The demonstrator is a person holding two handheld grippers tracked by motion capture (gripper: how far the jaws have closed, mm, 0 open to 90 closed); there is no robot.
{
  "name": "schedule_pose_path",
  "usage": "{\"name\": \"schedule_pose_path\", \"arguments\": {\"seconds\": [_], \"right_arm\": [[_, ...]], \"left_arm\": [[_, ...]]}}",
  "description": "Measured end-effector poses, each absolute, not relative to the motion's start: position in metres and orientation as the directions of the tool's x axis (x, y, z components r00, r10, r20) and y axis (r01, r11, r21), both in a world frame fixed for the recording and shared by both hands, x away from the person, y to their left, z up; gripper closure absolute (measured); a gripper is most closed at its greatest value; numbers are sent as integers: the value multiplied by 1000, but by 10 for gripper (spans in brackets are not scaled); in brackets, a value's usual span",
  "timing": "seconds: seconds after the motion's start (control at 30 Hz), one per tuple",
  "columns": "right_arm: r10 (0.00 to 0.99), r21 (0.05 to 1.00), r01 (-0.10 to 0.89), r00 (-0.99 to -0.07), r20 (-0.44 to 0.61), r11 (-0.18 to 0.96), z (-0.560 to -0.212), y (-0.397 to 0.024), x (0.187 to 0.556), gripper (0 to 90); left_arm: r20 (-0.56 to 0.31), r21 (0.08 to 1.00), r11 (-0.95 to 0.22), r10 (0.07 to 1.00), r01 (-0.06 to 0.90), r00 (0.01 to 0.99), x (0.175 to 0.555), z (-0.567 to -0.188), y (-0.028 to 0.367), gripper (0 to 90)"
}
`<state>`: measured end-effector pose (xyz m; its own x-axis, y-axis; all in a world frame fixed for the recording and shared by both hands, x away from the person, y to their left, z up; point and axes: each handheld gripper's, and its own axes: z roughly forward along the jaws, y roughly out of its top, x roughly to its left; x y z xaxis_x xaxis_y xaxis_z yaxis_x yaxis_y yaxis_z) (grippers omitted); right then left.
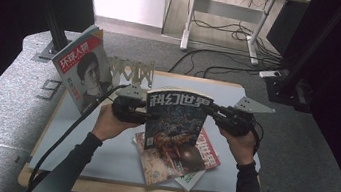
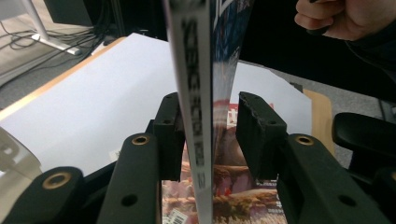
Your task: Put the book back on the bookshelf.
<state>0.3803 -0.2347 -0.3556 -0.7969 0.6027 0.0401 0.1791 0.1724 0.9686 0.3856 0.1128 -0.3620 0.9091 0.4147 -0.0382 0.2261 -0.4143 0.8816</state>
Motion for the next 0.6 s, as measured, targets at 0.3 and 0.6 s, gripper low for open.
{"name": "schedule_pose_path", "arguments": {"seconds": [0.3, 0.6], "right_arm": [[602, 968, 181, -797, 41, 173, -356, -235, 380, 756], [610, 966, 183, -792, 36, 181, -356, -235, 381, 744]], "left_arm": [[-11, 881, -426, 421, 208, 907, 392, -352, 105, 624], [-45, 883, -405, 434, 239, 900, 395, -349, 100, 806]]}}
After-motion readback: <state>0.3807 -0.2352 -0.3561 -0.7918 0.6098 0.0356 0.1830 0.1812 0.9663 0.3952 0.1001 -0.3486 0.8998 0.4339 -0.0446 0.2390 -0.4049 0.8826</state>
